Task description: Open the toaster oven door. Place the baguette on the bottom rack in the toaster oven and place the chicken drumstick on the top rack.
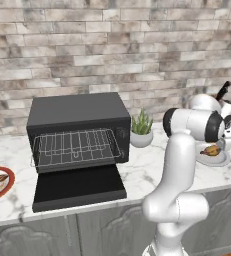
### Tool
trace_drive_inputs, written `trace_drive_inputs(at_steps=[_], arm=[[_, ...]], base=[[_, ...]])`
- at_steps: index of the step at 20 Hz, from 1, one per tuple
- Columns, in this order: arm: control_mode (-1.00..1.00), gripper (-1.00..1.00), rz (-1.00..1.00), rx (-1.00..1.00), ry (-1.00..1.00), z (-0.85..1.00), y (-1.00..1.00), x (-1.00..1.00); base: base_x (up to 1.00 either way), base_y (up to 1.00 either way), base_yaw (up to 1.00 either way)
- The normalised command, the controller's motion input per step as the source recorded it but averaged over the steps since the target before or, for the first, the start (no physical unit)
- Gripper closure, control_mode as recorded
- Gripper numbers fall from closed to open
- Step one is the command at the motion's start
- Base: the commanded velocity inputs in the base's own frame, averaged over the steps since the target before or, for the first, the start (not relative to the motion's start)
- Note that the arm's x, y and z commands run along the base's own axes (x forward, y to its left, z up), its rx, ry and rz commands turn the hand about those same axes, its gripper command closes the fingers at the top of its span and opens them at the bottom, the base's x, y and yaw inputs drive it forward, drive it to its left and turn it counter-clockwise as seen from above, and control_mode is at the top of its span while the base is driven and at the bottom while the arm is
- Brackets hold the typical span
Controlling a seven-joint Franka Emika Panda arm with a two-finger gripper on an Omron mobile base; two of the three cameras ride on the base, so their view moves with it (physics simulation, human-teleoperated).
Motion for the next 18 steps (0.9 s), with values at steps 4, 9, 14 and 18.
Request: trace_drive_inputs(at_steps=[4,9,14,18], arm=[[-1.00,-1.00,-0.08,0.00,0.00,-0.19,-0.12,0.29],[-1.00,-1.00,-0.08,0.00,0.00,-0.16,-0.03,0.06],[-1.00,-1.00,-0.07,0.00,-0.02,-0.02,0.00,-0.06],[-1.00,-1.00,-0.05,0.00,-0.07,0.00,0.10,-0.15]], base=[[0.00,0.00,0.00],[0.00,0.00,0.00],[0.00,0.00,0.00],[0.00,0.00,0.00]])
